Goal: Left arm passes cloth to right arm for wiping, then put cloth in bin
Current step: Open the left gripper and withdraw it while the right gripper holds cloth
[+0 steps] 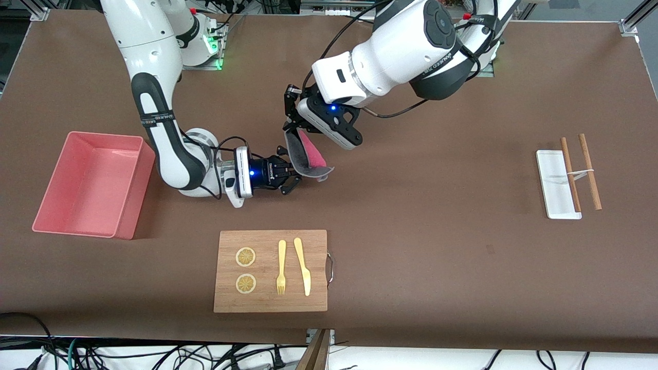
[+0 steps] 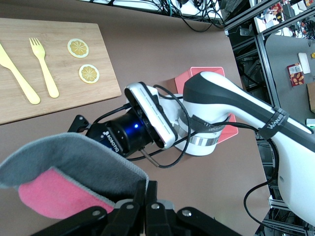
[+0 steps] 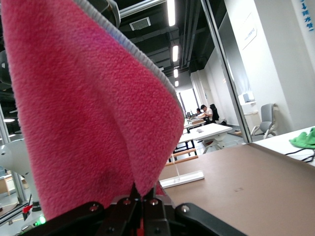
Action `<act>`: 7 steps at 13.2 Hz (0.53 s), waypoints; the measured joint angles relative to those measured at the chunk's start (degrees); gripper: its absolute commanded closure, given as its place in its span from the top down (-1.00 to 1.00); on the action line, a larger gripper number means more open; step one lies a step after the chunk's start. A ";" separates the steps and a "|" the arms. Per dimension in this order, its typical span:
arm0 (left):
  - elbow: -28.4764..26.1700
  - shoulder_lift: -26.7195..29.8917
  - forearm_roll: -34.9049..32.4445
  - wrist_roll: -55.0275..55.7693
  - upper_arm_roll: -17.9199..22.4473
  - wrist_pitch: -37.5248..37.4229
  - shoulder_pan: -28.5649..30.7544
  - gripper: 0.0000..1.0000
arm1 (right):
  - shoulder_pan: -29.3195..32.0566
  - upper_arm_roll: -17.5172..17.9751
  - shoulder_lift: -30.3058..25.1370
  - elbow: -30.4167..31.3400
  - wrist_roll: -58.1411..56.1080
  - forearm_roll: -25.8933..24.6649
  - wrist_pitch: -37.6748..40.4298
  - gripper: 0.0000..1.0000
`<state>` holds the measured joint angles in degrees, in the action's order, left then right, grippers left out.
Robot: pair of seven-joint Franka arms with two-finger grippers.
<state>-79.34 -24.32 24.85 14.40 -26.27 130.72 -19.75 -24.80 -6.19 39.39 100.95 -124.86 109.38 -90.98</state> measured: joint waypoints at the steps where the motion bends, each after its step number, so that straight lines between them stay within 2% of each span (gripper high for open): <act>1: 0.03 0.00 0.00 0.00 0.06 0.00 0.04 0.26 | 0.83 -0.12 -0.05 -0.62 0.00 0.00 0.28 -1.00; 2: 0.11 0.02 0.00 -0.02 0.16 0.00 0.10 0.99 | 1.78 -0.15 -0.11 -1.49 0.02 0.00 0.88 -1.00; 5: 0.31 1.04 0.00 -0.03 0.54 -1.56 1.25 1.00 | 3.84 -0.33 -0.21 -3.25 0.16 -0.46 1.76 -1.00; 7: 0.43 2.76 -1.01 -0.17 0.67 -7.30 3.65 1.00 | 6.19 -0.48 -0.21 -4.76 1.73 -4.78 2.53 -1.00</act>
<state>-78.91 -21.56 23.84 14.23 -25.60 123.42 -16.10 -18.61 -6.67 39.18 96.19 -123.13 104.60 -88.45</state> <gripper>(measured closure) 0.498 0.969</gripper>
